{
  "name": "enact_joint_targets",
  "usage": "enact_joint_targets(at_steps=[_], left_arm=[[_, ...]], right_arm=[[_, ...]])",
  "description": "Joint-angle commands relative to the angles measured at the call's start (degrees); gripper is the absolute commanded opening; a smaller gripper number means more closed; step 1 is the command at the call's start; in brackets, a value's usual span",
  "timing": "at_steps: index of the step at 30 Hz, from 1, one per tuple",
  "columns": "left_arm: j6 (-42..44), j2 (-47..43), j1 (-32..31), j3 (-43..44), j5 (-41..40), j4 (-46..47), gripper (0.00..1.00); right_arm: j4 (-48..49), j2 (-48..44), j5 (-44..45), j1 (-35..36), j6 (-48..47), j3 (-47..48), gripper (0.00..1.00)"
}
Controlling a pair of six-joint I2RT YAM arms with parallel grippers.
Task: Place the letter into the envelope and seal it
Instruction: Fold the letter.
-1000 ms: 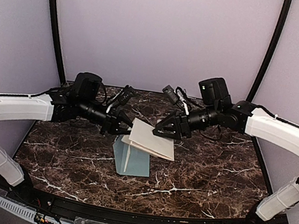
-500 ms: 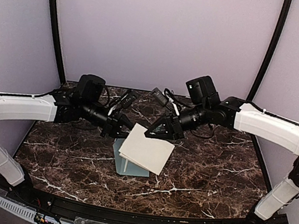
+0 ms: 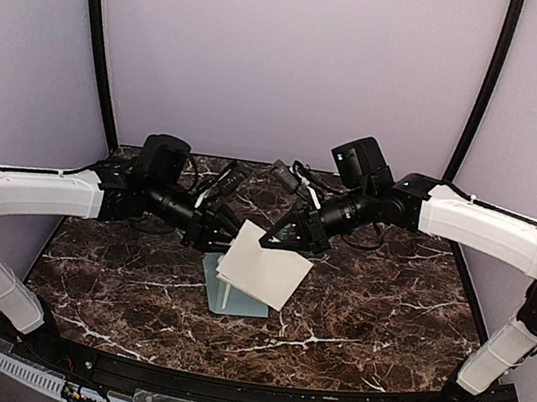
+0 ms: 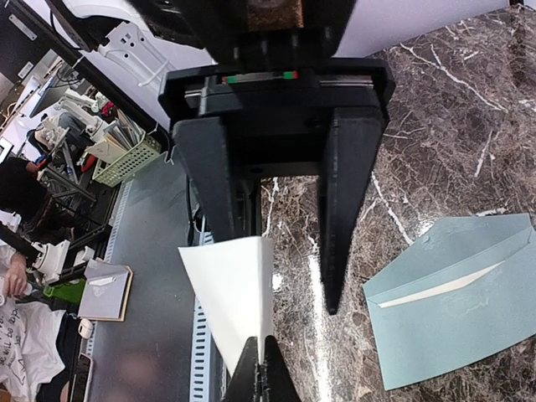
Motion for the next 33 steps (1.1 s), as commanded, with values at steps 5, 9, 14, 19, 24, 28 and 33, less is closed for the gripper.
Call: enact_joint_targets(at_steps=[5, 9, 14, 19, 24, 28, 33], left_arm=[[-1.3, -7.1, 5.4, 0.6, -4.0, 2.0, 0.69], [-5.4, -7.8, 5.4, 0.6, -1.6, 6.4, 0.74], [-5.8, -5.2, 2.6, 3.1, -1.4, 5.6, 0.79], [-2.5, -2.2, -0.9, 6.3, -2.7, 0.4, 0.72], [-3.6, -1.1, -1.2, 6.5, -1.8, 1.8, 0.35], [-3.6, -0.3, -1.2, 6.6, -1.3, 2.1, 0.23], [-3.3, 0.0, -1.2, 6.5, -1.2, 1.4, 0.01]], right_arm=[[4.4, -3.9, 3.7, -0.5, 1.3, -1.8, 0.0], [4.7, -4.0, 4.4, -0.5, 1.4, -1.9, 0.0], [5.7, -3.8, 4.6, -0.5, 1.9, -2.1, 0.0], [7.2, -4.4, 4.3, -0.5, 2.4, -3.4, 0.0], [7.1, -4.7, 4.4, -0.5, 2.4, -3.7, 0.0], [6.8, -5.0, 4.9, -0.5, 2.3, -3.6, 0.0], [6.9, -5.0, 5.1, -0.5, 2.5, -3.8, 0.0]])
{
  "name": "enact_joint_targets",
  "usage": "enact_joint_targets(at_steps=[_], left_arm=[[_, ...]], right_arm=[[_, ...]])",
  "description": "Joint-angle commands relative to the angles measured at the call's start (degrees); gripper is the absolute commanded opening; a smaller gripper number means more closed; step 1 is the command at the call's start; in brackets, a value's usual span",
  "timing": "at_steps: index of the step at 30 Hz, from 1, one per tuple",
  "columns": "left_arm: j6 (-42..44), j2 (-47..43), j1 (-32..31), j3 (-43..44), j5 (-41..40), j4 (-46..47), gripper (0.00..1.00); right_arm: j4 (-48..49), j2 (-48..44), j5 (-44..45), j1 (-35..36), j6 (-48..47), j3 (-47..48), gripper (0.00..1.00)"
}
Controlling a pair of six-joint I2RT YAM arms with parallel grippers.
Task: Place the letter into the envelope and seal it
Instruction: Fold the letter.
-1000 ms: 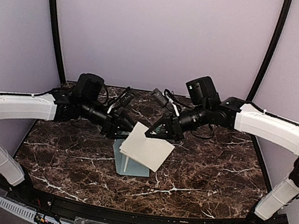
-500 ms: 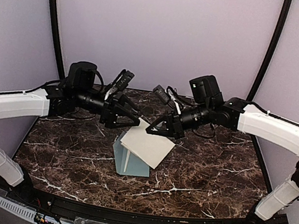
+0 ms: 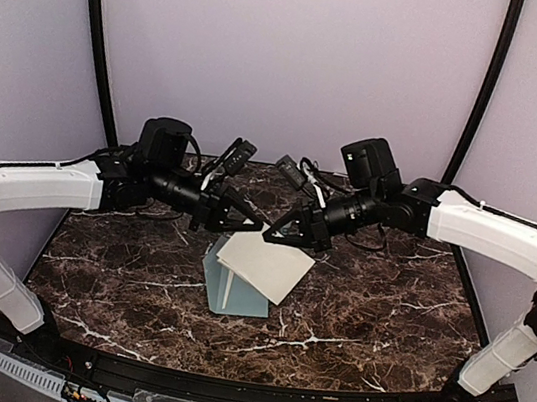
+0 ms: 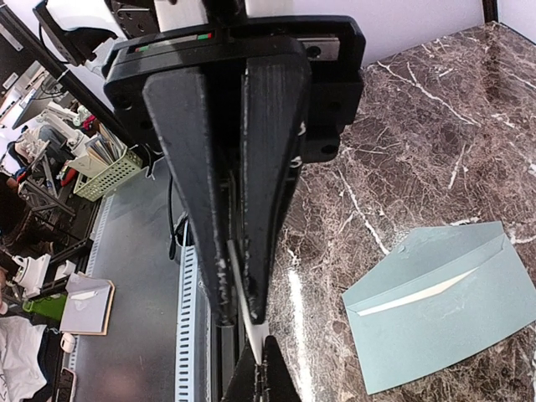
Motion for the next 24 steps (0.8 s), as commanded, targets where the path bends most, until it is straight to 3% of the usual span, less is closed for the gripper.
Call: enact_joint_targets(at_steps=[1, 3, 7, 10, 21, 24], left_arm=[[0.7, -0.2, 0.0, 1.5, 0.9, -0.6, 0.0], [1.8, -0.7, 0.0, 1.9, -0.5, -2.1, 0.0], [3.7, -2.2, 0.0, 2.6, -3.0, -4.1, 0.0], [4.2, -2.5, 0.0, 2.7, -3.4, -4.7, 0.0], [6.5, -2.9, 0.2, 3.8, -5.8, -8.0, 0.0], [6.7, -3.2, 0.3, 3.6, -6.3, -8.1, 0.0]], right_arm=[[1.9, -2.0, 1.1, -0.3, 0.6, -0.7, 0.0], [1.5, -2.3, 1.7, -0.3, 0.7, -0.9, 0.0], [-1.0, -3.1, 2.1, -0.3, 0.1, -1.3, 0.19], [-2.8, -3.8, 3.2, -0.4, -0.3, -2.1, 0.22], [-3.6, -7.2, 3.3, -1.3, 0.8, -6.7, 0.09], [-3.5, -7.7, 3.3, -1.4, 1.2, -7.6, 0.0]])
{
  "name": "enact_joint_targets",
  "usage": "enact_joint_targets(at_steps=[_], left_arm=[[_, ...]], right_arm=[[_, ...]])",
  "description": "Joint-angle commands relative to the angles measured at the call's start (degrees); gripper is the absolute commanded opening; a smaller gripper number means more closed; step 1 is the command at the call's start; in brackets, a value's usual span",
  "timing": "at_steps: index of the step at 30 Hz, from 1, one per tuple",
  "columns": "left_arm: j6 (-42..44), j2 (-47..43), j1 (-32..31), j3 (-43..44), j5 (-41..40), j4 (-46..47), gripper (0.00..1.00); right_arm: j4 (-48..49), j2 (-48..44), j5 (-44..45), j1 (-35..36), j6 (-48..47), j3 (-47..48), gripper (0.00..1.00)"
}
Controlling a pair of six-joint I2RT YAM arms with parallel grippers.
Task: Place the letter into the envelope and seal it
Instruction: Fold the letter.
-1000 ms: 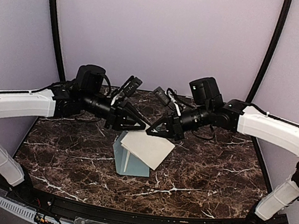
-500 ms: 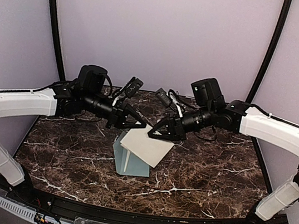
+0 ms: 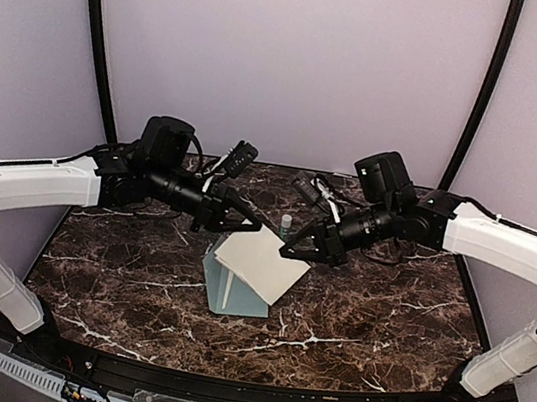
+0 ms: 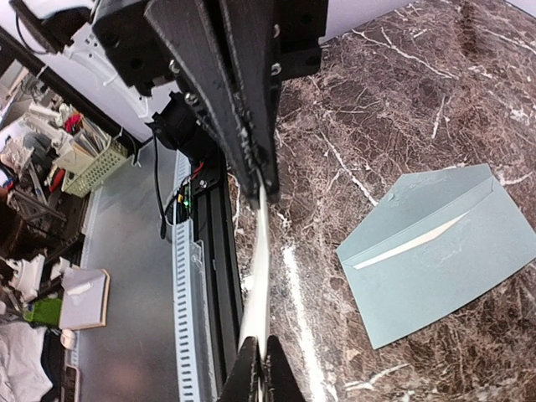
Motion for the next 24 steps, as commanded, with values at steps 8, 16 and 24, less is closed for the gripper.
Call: enact_joint_targets(at_steps=[8, 16, 24], left_arm=[[1.5, -3.5, 0.8, 1.6, -0.8, -1.6, 0.0], [1.5, -4.2, 1.4, 1.3, -0.5, -1.5, 0.0], [1.8, -4.2, 1.6, 1.1, -0.4, -1.7, 0.0]], right_arm=[[0.3, -3.1, 1.1, -0.5, 2.0, -2.4, 0.0], [-0.5, -4.6, 2.5, -0.8, 2.9, -4.3, 0.12], [1.2, -6.1, 2.5, -1.1, 3.7, -5.4, 0.0]])
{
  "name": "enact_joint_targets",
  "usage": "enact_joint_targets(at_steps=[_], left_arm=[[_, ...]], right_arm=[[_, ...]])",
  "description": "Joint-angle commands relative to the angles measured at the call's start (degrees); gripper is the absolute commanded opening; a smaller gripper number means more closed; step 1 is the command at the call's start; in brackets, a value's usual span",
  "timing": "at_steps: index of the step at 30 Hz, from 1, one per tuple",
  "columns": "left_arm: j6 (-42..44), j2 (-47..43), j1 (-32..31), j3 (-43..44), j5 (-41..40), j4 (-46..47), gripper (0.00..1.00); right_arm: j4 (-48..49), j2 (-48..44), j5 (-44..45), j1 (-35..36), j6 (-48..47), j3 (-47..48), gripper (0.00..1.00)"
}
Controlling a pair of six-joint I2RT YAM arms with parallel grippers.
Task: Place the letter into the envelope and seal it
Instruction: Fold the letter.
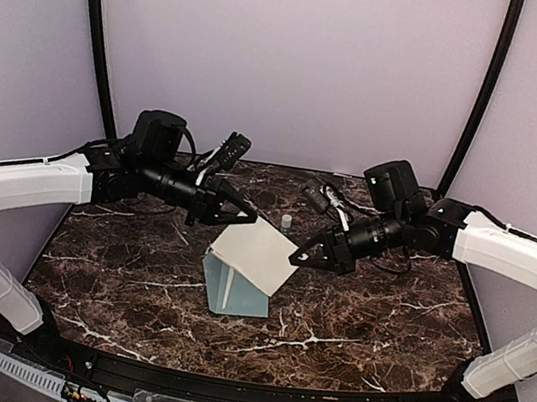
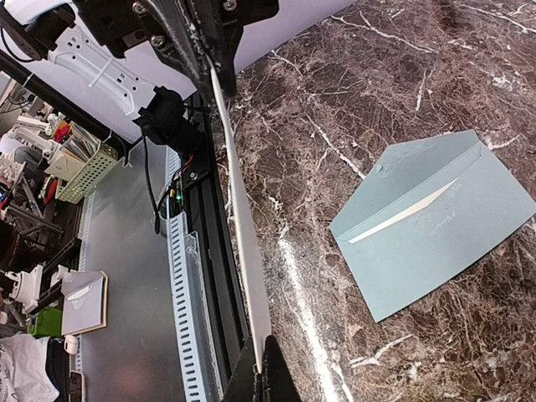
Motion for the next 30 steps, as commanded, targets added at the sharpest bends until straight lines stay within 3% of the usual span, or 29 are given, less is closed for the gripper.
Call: enact_joint_targets(at_steps=[1, 4, 7, 10, 14, 21, 30], left_arm=[[1.0, -1.9, 0.5, 1.0, 0.1, -0.8, 0.0], [0.8, -1.6, 0.5, 1.1, 1.1, -0.6, 0.0], [0.6, -0.9, 0.2, 1.3, 3.1, -0.5, 0.0], [0.7, -0.1, -0.4, 1.6, 3.8, -0.8, 0.0], [0.1, 0.7, -1.0, 1.7, 5.1, -0.2, 0.0], [-0.5, 2.0, -1.5, 1.9, 6.4, -0.1, 0.0], [-0.6, 3.3, -1.6, 2.7, 7.4, -0.7, 0.0]], right_arm=[[1.9, -2.2, 0.1, -0.6, 0.7, -1.0, 0.0], [1.7, -2.0, 0.2, -0.7, 0.9, -0.6, 0.02], [2.2, -1.5, 0.3, -0.8, 0.9, 0.4, 0.29], [3.4, -0.6, -0.1, -0.7, 0.8, 1.9, 0.38], [3.4, 2.1, -1.7, -0.5, 0.0, 4.0, 0.37], [3.3, 4.4, -3.2, 0.6, -1.0, 5.9, 0.21], [5.8, 5.9, -5.3, 1.5, -0.1, 6.3, 0.17]])
